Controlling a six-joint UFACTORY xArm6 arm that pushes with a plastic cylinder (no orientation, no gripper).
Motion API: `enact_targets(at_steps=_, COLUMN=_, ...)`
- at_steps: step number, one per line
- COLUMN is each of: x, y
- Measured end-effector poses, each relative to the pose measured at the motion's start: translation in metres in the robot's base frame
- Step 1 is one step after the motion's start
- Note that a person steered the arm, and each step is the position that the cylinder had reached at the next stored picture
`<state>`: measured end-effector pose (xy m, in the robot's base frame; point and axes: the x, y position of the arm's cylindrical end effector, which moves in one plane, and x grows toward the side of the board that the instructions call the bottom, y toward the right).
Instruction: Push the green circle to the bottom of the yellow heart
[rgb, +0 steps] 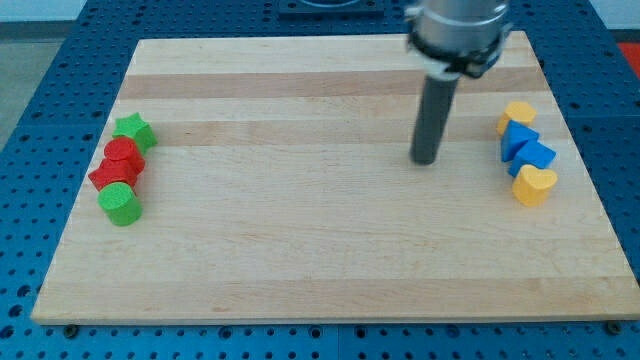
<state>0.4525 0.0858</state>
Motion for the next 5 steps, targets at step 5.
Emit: enact_targets(at_steps=5, x=0.054, y=-0.390)
